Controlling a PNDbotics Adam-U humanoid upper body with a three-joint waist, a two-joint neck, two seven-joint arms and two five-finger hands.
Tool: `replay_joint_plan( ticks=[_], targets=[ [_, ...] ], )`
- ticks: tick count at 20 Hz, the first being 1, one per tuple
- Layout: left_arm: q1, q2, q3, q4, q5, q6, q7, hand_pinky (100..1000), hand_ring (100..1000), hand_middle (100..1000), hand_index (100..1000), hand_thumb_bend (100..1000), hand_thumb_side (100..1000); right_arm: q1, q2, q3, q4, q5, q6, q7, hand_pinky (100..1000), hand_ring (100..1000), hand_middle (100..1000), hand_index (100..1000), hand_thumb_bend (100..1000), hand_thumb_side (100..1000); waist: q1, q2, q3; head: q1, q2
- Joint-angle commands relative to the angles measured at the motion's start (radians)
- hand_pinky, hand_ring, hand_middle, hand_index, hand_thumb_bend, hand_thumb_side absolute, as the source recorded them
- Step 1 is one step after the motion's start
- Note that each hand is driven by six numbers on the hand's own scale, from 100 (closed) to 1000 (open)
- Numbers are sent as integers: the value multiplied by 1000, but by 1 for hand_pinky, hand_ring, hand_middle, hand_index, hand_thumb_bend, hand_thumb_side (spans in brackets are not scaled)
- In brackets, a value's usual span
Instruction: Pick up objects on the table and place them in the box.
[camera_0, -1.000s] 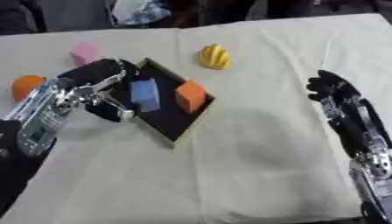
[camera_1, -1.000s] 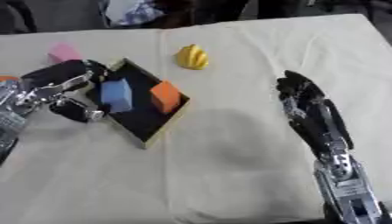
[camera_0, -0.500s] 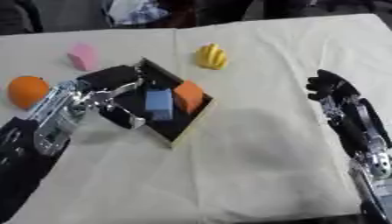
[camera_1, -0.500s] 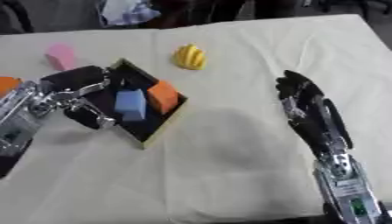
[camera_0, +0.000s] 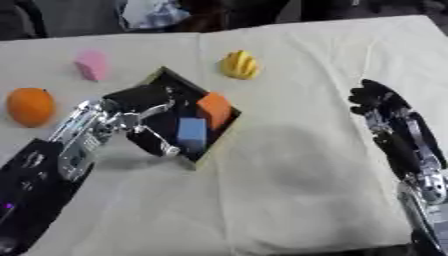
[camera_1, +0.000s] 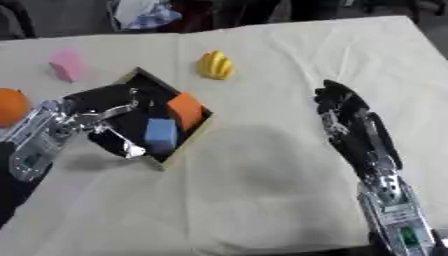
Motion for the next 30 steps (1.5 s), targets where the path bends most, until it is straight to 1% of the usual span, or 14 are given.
replay_joint_plan(
  ticks=[1,4,8,12,13,16,19,22,26,27,28,30],
  targets=[
    [-18,20,17,-14,-2,-2,3,774,708,769,876,499,407,-9,-7,-1,-12,-3,-1,1,814,826,773,885,100,586,-13,-21,1,2,5],
    [-15,52,32,-37,0,2,-11,776,709,765,870,498,408,-8,-8,-1,-11,-3,0,1,813,826,773,885,100,586,-12,-22,4,0,5],
    [-6,132,81,-96,22,28,-25,773,700,750,856,490,378,-6,-10,-4,-9,-1,1,-2,813,826,773,885,100,586,-9,-24,9,-7,5],
    [34,216,166,-146,41,92,9,769,690,742,849,483,360,-4,-12,-8,-8,1,1,-6,813,826,773,885,100,586,-8,-25,18,-13,5],
    [46,234,188,-151,42,110,20,767,687,739,847,481,345,-4,-13,-9,-8,1,2,-7,813,826,773,885,100,587,-8,-25,22,-15,5],
    [85,278,246,-150,33,159,56,763,683,738,847,486,340,-4,-13,-10,-8,3,2,-8,813,825,772,885,100,587,-6,-24,28,-19,5],
    [120,302,296,-112,13,208,85,759,680,737,847,489,338,-2,-14,-12,-8,3,2,-10,813,825,772,885,100,587,-5,-23,34,-22,5],
    [134,304,332,-45,-7,244,108,757,679,737,846,488,336,-3,-13,-12,-8,3,2,-10,813,825,773,885,100,588,-5,-24,36,-24,5],
    [140,301,371,57,-26,284,138,755,670,736,846,485,332,-1,-13,-14,-7,4,3,-11,813,825,772,885,100,588,-5,-25,35,-26,5],
    [139,300,381,85,-32,296,150,748,644,731,843,481,312,0,-13,-14,-7,4,3,-12,813,825,773,885,100,588,-5,-26,36,-26,5],
    [137,298,390,113,-41,309,164,748,644,731,843,481,312,0,-13,-14,-6,4,3,-12,813,825,773,885,100,588,-5,-26,36,-27,5],
    [133,294,396,147,-51,319,186,745,638,732,842,474,298,0,-12,-14,-6,4,3,-12,813,825,772,885,100,588,-5,-26,36,-27,5]
  ],
)
